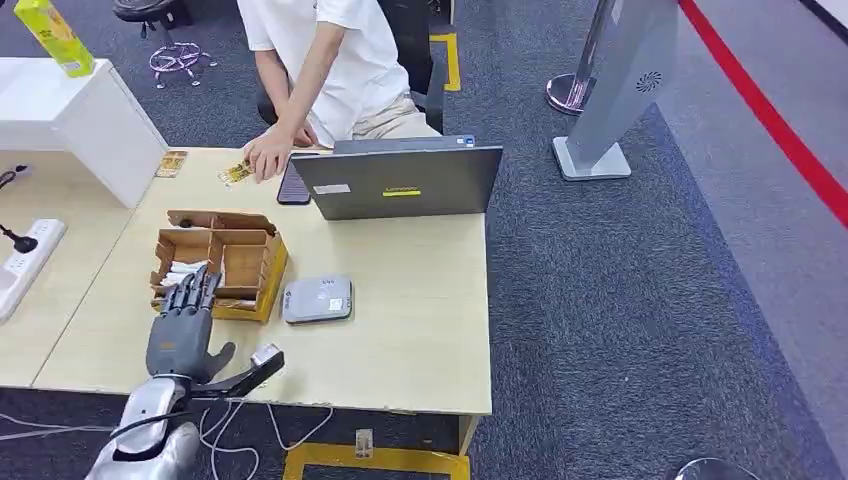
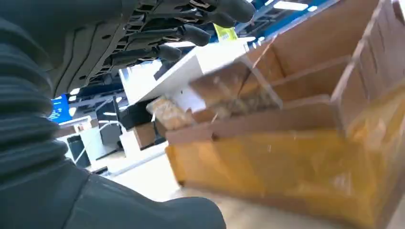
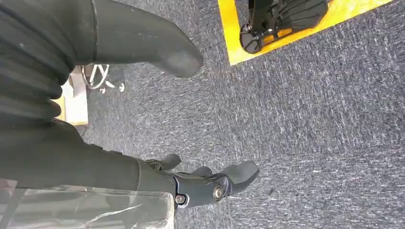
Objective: Pass the card to the sensor for recognition and then transmit it.
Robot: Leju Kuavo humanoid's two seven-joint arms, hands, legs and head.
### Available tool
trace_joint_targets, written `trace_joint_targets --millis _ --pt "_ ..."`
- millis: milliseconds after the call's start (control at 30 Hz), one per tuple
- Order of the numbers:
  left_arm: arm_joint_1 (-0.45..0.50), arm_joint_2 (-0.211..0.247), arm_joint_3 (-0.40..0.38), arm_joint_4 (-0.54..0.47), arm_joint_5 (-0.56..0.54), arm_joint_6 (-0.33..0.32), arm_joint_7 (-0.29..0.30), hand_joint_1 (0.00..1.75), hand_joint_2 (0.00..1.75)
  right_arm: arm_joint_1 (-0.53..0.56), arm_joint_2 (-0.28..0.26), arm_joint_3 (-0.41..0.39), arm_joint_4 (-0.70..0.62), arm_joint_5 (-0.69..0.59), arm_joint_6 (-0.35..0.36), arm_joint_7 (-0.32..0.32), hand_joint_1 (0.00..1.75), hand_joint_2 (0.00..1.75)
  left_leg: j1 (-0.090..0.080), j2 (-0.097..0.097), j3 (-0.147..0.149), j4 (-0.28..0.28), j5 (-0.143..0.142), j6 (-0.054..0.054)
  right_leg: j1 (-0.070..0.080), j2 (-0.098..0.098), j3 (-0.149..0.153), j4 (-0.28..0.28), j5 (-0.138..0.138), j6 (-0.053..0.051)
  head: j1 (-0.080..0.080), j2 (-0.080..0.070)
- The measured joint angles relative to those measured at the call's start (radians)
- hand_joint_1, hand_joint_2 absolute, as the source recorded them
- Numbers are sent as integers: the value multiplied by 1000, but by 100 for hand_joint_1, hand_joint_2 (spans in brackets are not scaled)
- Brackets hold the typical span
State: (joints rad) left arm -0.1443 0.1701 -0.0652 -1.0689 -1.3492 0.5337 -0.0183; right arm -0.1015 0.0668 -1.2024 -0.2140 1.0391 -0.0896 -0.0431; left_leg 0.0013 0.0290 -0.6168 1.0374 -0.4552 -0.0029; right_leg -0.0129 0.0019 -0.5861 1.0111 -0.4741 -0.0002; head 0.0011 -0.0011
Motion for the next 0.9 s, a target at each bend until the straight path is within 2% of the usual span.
trace_joint_targets --millis 233,433,700,900 --pt "-35 -11 -7 -36 -8 -16 11 0 175 -1 0 1 0 -1 2 -6 0 175 0 0 0 0 0 0 0 0 0 0 0 0 0 0" --pt "-42 -14 -29 -88 -17 -60 39 0 175 -1 0 1 0 -1 2 -6 0 175 0 0 0 0 0 0 0 0 0 0 0 0 0 0" --pt "-55 -14 -34 -106 -17 -69 49 0 175 -1 0 1 0 -1 2 -6 0 175 0 0 0 0 0 0 0 0 0 0 0 0 0 0" --pt "-73 -10 -46 -106 -9 -137 92 0 175 -1 0 1 0 -3 6 -5 0 175 0 0 0 0 0 0 0 0 0 0 0 0 0 0"
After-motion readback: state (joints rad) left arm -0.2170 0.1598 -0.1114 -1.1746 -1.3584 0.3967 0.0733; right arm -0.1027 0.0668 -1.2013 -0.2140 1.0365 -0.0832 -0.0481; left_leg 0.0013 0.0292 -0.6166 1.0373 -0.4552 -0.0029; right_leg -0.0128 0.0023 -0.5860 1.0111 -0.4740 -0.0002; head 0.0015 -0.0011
